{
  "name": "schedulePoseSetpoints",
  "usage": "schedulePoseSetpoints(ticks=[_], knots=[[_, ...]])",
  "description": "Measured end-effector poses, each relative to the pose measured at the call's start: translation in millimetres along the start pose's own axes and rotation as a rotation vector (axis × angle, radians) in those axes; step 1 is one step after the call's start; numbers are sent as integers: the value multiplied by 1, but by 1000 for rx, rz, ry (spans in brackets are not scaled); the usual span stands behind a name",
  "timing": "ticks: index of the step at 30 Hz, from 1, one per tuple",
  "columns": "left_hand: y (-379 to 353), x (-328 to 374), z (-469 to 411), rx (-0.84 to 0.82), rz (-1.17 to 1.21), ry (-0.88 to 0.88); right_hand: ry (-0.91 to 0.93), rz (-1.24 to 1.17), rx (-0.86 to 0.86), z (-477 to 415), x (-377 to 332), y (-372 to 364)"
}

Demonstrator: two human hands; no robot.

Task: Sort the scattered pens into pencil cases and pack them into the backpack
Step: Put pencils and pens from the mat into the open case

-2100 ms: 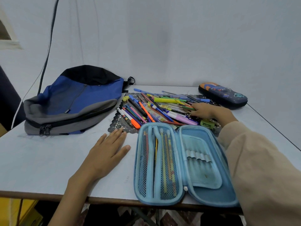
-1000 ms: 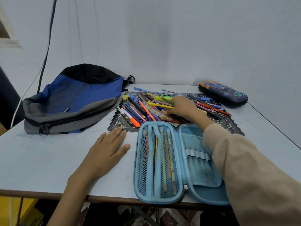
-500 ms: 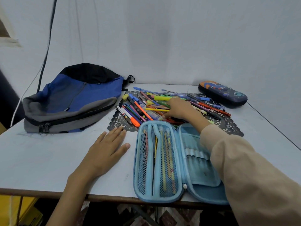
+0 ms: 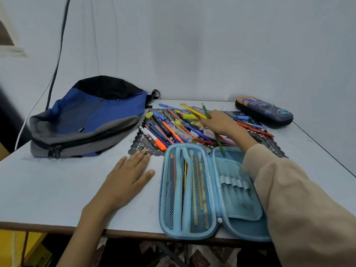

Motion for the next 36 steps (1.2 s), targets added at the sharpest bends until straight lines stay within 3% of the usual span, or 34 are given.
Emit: schedulePoseSetpoints(ticks=[7, 10, 13, 19, 20, 22, 26, 29, 33, 36], knots=[[0, 0, 1, -13, -8, -1, 59, -289, -28, 7, 8, 6], [0, 1, 1, -16, 3, -5, 30, -584, -38, 5, 17, 5], [-1, 0, 1, -17, 5, -8, -10, -875, 15, 8, 22, 15], [2, -4, -2, 27, 115, -7, -69, -1194, 167, 21, 13, 40], [3, -7, -3, 23, 260, 13, -84, -1281, 194, 23, 10, 44], [12, -9, -4, 70, 833, 126, -85, -1480, 217, 25, -1, 50], [45, 20, -7, 286, 1721, 227, 26, -1688, 137, 34, -44, 59], [46, 71, -26, 147, 2345, 270, 136, -1636, 65, 46, -80, 56], [37, 132, -49, -32, 2642, 361, 246, -1513, -17, 64, -116, 40], [33, 151, -55, -33, 2713, 392, 286, -1409, -28, 74, -124, 34]])
Point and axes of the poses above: each hand's wrist, its own z-axis away from the middle knuckle, its own y-axis out of the back of the hand, x = y × z, the point moved 8 cm from there along -z, towards the middle knuckle
